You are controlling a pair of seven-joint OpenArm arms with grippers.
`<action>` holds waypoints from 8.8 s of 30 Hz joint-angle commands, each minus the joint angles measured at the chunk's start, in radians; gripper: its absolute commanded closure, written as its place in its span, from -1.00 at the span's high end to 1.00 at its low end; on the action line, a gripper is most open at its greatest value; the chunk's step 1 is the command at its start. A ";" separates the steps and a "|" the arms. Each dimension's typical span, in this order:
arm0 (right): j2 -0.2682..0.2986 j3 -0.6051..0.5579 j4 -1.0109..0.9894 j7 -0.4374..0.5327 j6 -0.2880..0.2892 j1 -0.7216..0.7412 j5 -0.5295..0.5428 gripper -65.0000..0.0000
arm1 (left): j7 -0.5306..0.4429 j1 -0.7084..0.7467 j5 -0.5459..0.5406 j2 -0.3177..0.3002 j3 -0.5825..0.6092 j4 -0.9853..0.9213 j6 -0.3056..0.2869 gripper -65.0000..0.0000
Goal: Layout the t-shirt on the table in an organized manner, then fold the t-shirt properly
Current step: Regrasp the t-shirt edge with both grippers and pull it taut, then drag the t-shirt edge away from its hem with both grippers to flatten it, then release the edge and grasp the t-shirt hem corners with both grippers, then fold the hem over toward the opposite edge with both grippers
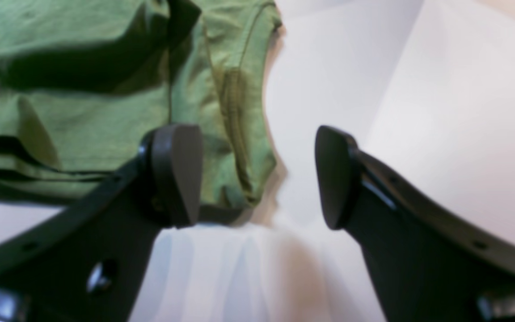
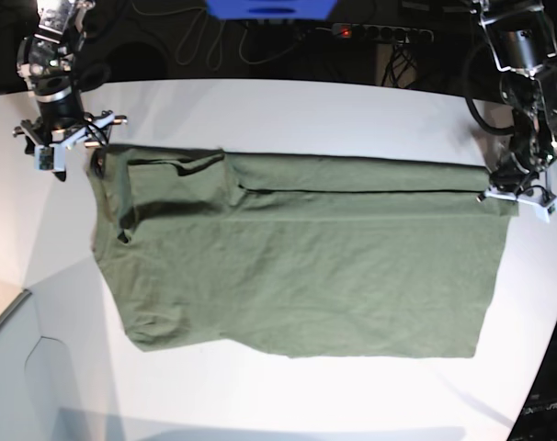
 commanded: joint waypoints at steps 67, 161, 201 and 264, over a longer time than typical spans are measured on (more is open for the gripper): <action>0.050 -0.042 0.098 -0.282 0.086 0.182 0.013 -1.00 | -0.010 -0.063 -0.009 -0.075 -0.009 0.095 0.001 -1.00; -0.045 0.053 0.049 -0.050 0.087 0.066 0.030 0.12 | -0.006 0.132 -0.141 -0.017 -0.374 0.285 -0.283 0.54; 0.113 0.016 -0.690 -0.238 0.023 0.704 -0.139 0.12 | -0.491 -0.499 0.399 -0.095 -0.054 -0.647 -0.274 0.89; -0.033 -0.116 -0.004 -0.187 0.023 0.303 -0.005 -1.00 | -0.236 -0.071 -0.236 -0.107 -0.112 0.007 -0.286 -1.00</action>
